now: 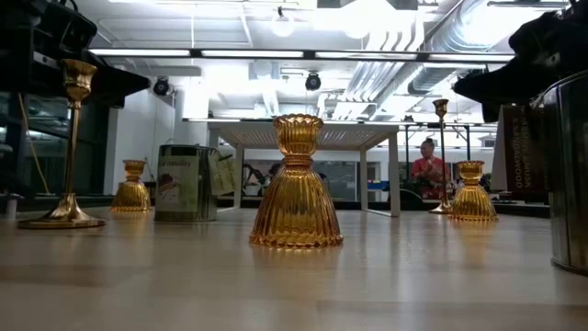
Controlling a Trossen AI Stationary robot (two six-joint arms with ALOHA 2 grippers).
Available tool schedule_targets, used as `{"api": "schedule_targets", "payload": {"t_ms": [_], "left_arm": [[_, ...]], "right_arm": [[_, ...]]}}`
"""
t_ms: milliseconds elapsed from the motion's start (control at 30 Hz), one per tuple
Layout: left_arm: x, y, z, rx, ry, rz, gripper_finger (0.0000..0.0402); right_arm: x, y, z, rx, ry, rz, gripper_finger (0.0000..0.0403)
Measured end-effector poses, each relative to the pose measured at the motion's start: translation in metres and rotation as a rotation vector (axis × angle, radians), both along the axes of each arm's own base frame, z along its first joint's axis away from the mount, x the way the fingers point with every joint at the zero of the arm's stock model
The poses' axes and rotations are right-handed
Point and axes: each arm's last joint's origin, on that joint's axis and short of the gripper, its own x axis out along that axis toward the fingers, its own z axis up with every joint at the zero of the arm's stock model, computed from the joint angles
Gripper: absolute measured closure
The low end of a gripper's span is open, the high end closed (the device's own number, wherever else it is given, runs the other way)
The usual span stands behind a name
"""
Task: Pick & Place candle stick holders
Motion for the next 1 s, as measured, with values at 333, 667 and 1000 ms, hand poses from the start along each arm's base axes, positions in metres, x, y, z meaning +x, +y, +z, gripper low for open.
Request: {"api": "schedule_targets", "payload": {"t_ms": [333,667,1000], "left_arm": [[0.000,0.000,0.000,0.000,0.000,0.000,0.0402],[0.000,0.000,0.000,0.000,0.000,0.000,0.0402],[0.000,0.000,0.000,0.000,0.000,0.000,0.0402]], "right_arm": [[-0.001,-0.002,0.006,0.129,-0.078,-0.038,0.0399],[-0.014,-0.016,0.026,0.302,-0.058,-0.359,0.0399],[-0.018,-0.032,0.021,0.108,0.126,-0.746,0.0377]]}}
